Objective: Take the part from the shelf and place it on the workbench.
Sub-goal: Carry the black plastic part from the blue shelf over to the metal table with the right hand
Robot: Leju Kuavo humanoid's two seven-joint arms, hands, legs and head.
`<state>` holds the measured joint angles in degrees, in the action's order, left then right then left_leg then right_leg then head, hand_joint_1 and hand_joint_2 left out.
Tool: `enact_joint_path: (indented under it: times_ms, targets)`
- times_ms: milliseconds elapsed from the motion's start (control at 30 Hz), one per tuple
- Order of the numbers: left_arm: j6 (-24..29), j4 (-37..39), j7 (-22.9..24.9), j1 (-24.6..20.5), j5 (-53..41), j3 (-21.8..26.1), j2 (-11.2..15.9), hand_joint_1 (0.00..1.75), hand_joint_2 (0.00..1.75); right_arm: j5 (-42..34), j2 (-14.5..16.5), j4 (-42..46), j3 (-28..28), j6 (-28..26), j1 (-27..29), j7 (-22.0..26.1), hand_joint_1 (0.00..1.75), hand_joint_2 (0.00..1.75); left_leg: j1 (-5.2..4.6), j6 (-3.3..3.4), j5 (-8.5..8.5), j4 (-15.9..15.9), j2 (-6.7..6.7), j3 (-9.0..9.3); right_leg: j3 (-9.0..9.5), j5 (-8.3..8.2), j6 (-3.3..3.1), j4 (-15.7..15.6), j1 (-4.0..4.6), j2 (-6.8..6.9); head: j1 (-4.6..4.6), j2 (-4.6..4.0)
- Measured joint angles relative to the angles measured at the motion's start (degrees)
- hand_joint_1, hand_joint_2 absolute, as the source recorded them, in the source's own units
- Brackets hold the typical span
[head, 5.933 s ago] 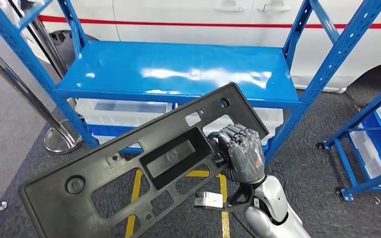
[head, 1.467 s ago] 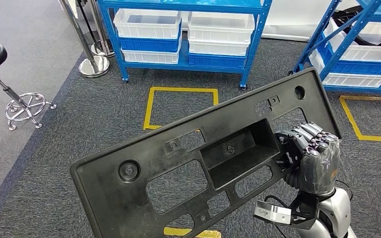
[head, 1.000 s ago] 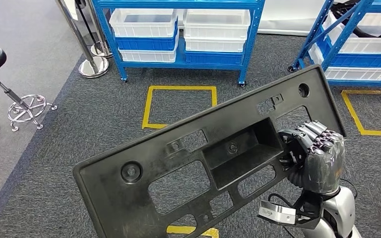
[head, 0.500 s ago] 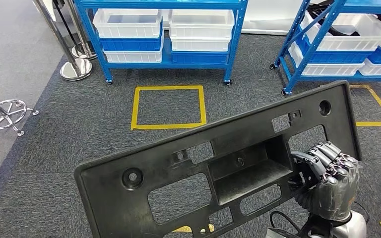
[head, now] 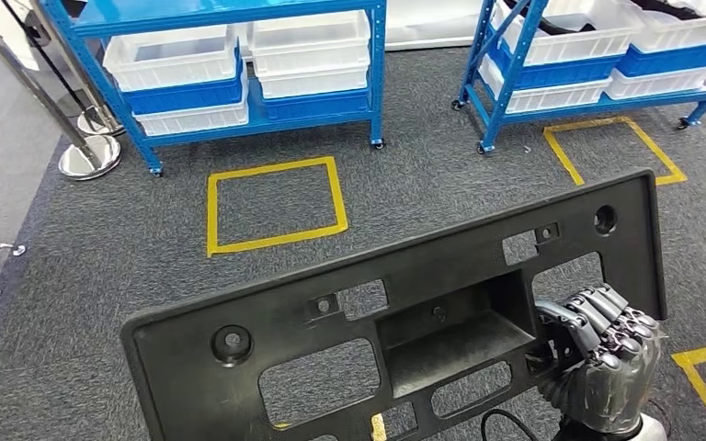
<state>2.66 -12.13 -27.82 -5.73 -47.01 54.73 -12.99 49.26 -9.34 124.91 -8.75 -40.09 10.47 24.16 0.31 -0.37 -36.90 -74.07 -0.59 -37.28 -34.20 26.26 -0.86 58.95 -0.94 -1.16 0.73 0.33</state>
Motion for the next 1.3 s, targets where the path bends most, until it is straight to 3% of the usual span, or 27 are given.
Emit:
enact_joint_path:
  times_ms: [33, 67, 100, 167, 233, 300, 367, 433, 500, 533, 567, 633, 700, 733, 800, 867, 900, 933, 1000, 1033, 1067, 1100, 1133, 1200, 1267, 1300]
  targets:
    - [0.0, 0.0, -0.1, -0.1, 0.0, -0.1, 0.0, 0.00, 1.75, 0.1, 0.1, 0.0, 0.0, 0.0, -0.1, -0.1, 1.75, 1.75, -0.01, 0.15, 0.56, -0.5, 0.07, -0.23, -0.03, -0.04, -0.01, 0.0, 0.07, -0.68, -0.01, 0.00]
    - [0.0, 0.0, -0.2, -0.2, 0.0, -0.1, 0.0, 0.00, 1.75, 0.2, 0.2, 0.0, -0.1, 0.0, -0.1, -0.1, 1.75, 1.75, -0.02, 0.41, 2.17, 1.3, 0.24, 0.59, 0.01, -0.08, 0.02, 0.1, 0.14, -1.40, -0.01, 0.00]
    - [0.0, 0.0, -0.3, -0.5, 0.0, -0.2, 0.0, 0.00, 1.75, 0.3, 0.3, 0.0, -0.1, 0.0, -0.3, -0.2, 1.75, 1.75, -0.04, 0.77, 4.39, 4.9, 0.74, 2.27, 0.09, -0.12, 0.07, 0.1, 0.20, -2.09, -0.01, 0.00]
    - [0.0, 0.0, -0.6, -1.0, 0.1, -0.3, 0.0, 0.00, 1.75, 0.4, 0.5, 0.0, -0.3, 0.0, -0.8, -0.3, 1.75, 1.75, -0.10, 1.56, 7.62, 12.6, 3.08, 5.69, 0.06, -0.28, 0.34, 0.2, 0.26, -3.28, -0.02, 0.00]
    - [-0.1, 0.0, -0.8, -1.6, 0.3, -0.4, 0.0, 0.00, 1.75, 0.4, 0.5, 0.0, -0.5, 0.0, -1.3, -0.4, 1.75, 1.75, -0.29, 1.95, 8.29, 15.8, 4.38, 6.92, -0.30, -0.64, 0.96, 0.2, 0.05, -4.32, -0.01, 0.00]
    - [-0.1, 0.0, -0.9, -2.0, 0.5, -0.4, 0.0, 0.00, 1.75, 0.4, 0.5, 0.0, -0.7, 0.0, -1.6, -0.7, 1.75, 1.75, -0.29, 2.25, 8.68, 16.4, 3.41, 7.09, -0.60, -1.02, 1.74, 0.0, -0.15, -5.21, 0.01, 0.00]
    - [-0.1, 0.0, -1.0, -2.2, 0.7, -0.4, -0.1, 0.00, 1.75, 0.4, 0.5, 0.0, -0.9, 0.0, -2.0, -1.0, 1.75, 1.75, -0.03, 2.88, 9.37, 17.3, 2.11, 7.39, -1.39, -0.03, 2.21, 1.3, 0.05, -3.52, -0.07, 0.00]
    - [0.0, 0.0, -1.0, -2.2, 0.7, -0.3, -0.2, 0.00, 1.75, 0.4, 0.6, 0.0, -1.0, 0.0, -2.5, -1.2, 1.75, 1.75, -0.02, 3.32, 9.73, 17.7, 0.63, 7.35, -4.10, 3.44, 2.50, 7.0, 0.15, -0.56, -0.15, 0.00]
    - [0.0, 0.0, -1.0, -2.0, 0.7, -0.3, -0.2, 0.00, 1.75, 0.4, 0.6, -0.1, -1.1, 0.0, -2.8, -1.3, 1.75, 1.75, -0.14, 3.44, 9.71, 17.6, -0.88, 7.09, -7.42, 6.52, 2.89, 14.0, -0.07, 0.51, -0.17, 0.00]
    - [0.0, 0.0, -1.0, -1.9, 0.7, -0.3, -0.2, 0.00, 1.75, 0.4, 0.6, -0.1, -1.1, 0.0, -2.8, -1.3, 1.75, 1.75, -0.16, 3.41, 9.66, 17.5, -1.61, 7.01, -8.00, 6.60, 3.07, 15.4, -0.20, 0.68, -0.16, 0.00]
    - [0.0, 0.0, -1.0, -1.9, 0.7, -0.3, -0.2, 0.00, 1.75, 0.4, 0.6, -0.1, -1.1, 0.0, -2.8, -1.4, 1.75, 1.75, -0.16, 3.33, 9.57, 17.4, -2.30, 7.00, -7.48, 5.69, 3.21, 14.7, -0.33, 0.89, -0.16, 0.00]
    - [0.0, 0.0, -0.9, -1.9, 0.8, -0.3, -0.3, 0.00, 1.75, 0.5, 0.6, -0.2, -1.1, 0.0, -2.9, -1.5, 1.75, 1.75, -0.14, 2.97, 9.25, 17.2, -3.51, 7.16, -3.29, 2.21, 3.26, 7.3, -0.45, 2.36, -0.16, 0.00]
    - [0.0, 0.0, -0.7, -1.8, 0.8, -0.3, -0.3, 0.00, 1.75, 0.5, 0.5, -0.2, -1.2, 0.0, -3.0, -1.6, 1.75, 1.75, -0.35, 2.32, 8.77, 16.9, -4.46, 7.26, 0.19, 0.28, 2.78, 0.9, -0.15, 4.01, -0.15, 0.00]
    - [0.0, 0.0, -0.6, -1.7, 0.8, -0.3, -0.3, 0.00, 1.75, 0.5, 0.5, -0.2, -1.2, 0.0, -3.1, -1.8, 1.75, 1.75, -0.49, 1.98, 8.59, 16.7, -4.84, 7.34, 0.69, 0.23, 2.44, -0.1, 0.04, 4.31, -0.14, 0.00]
    - [0.1, 0.0, -0.4, -1.4, 0.8, -0.3, -0.3, 0.00, 1.75, 0.6, 0.5, -0.1, -1.2, 0.0, -3.2, -2.1, 1.75, 1.75, -0.56, 1.40, 8.42, 16.7, -5.66, 7.61, 0.51, 0.18, 1.74, -0.1, 0.18, 3.26, -0.13, 0.00]
    - [0.2, 0.0, -0.3, -1.3, 0.9, -0.3, -0.3, 0.00, 1.75, 0.6, 0.5, -0.1, -1.2, 0.0, -3.2, -2.4, 1.75, 1.75, -0.36, 0.71, 7.60, 16.0, -4.61, 7.59, 0.49, -0.03, 1.10, -0.3, -0.10, 2.26, -0.13, 0.00]
    - [0.3, 0.0, -0.3, -1.1, 0.9, -0.3, -0.3, 0.00, 1.75, 0.5, 0.5, -0.1, -1.2, 0.0, -3.3, -2.5, 1.75, 1.75, -0.23, 0.39, 6.22, 14.0, -3.22, 6.76, 0.46, -0.18, 0.76, -0.5, -0.28, 1.77, -0.13, 0.00]
    - [0.3, 0.0, -0.3, -0.9, 1.0, -0.3, -0.3, 0.00, 1.75, 0.5, 0.4, 0.0, -1.2, 0.0, -3.4, -2.6, 1.75, 1.75, -0.08, 0.14, 4.30, 10.8, -1.60, 5.28, 0.39, -0.28, 0.53, -0.5, -0.34, 1.29, -0.12, 0.00]
    - [0.4, 0.0, -0.3, -0.5, 1.2, -0.3, -0.2, 0.00, 1.75, 0.5, 0.4, 0.0, -1.2, 0.0, -3.6, -3.0, 1.75, 1.75, 0.00, -0.03, 0.60, 2.9, -0.02, 1.50, 0.09, -0.39, 0.24, -0.4, -0.23, 0.16, -0.11, 0.00]
    - [0.4, 0.0, -0.3, -0.4, 1.3, -0.3, -0.2, 0.00, 1.75, 0.6, 0.4, 0.0, -1.3, 0.0, -3.6, -3.1, 1.75, 1.75, 0.01, 0.00, 0.12, 0.4, 0.09, 0.23, 0.00, -0.41, 0.20, -0.4, -0.15, -0.50, -0.11, 0.00]
    - [0.4, 0.0, -0.3, -0.3, 1.3, -0.2, -0.2, 0.00, 1.75, 0.6, 0.3, 0.0, -1.3, 0.0, -3.7, -3.3, 1.75, 1.75, 0.00, 0.12, 0.86, 0.1, 0.14, -0.02, -0.04, -0.42, 0.18, -0.3, -0.09, -1.22, -0.11, 0.00]
    - [0.3, 0.0, -0.3, -0.2, 1.4, -0.2, -0.2, 0.00, 1.75, 0.6, 0.2, 0.0, -1.3, 0.0, -3.8, -3.5, 1.75, 1.75, 0.00, 0.33, 2.52, 1.7, 0.33, 0.61, -0.02, -0.43, 0.19, -0.2, -0.03, -2.01, -0.11, 0.00]
    - [0.3, 0.0, -0.4, -0.3, 1.4, -0.2, -0.2, 0.00, 1.75, 0.6, 0.0, 0.0, -1.3, 0.0, -4.0, -3.7, 1.75, 1.75, -0.01, 0.66, 4.95, 5.6, 1.07, 2.32, 0.04, -0.45, 0.22, -0.1, 0.01, -2.77, -0.11, 0.00]
    - [0.3, 0.0, -0.4, -0.4, 1.5, -0.2, -0.1, 0.00, 1.75, 0.6, -0.2, -0.1, -1.4, 0.0, -4.5, -3.9, 1.75, 1.75, 0.05, 1.47, 8.17, 13.1, 4.17, 5.60, -0.03, -0.59, 0.47, 0.0, 0.01, -4.09, -0.13, 0.00]
    - [0.3, 0.0, -0.5, -0.6, 1.5, -0.2, 0.0, 0.00, 1.75, 0.5, -0.4, -0.2, -1.4, 0.0, -5.0, -4.1, 1.75, 1.75, -0.05, 1.89, 8.72, 16.0, 5.86, 6.76, -0.43, -0.92, 1.12, 0.0, -0.27, -5.34, -0.13, 0.00]
    - [0.3, 0.0, -0.5, -0.7, 1.6, -0.1, 0.0, 0.00, 1.75, 0.5, -0.6, -0.2, -1.5, 0.0, -5.2, -4.2, 1.75, 1.75, -0.15, 1.97, 8.83, 16.3, 5.30, 6.88, -0.63, -1.17, 1.58, -0.2, -0.40, -6.10, -0.11, 0.00]
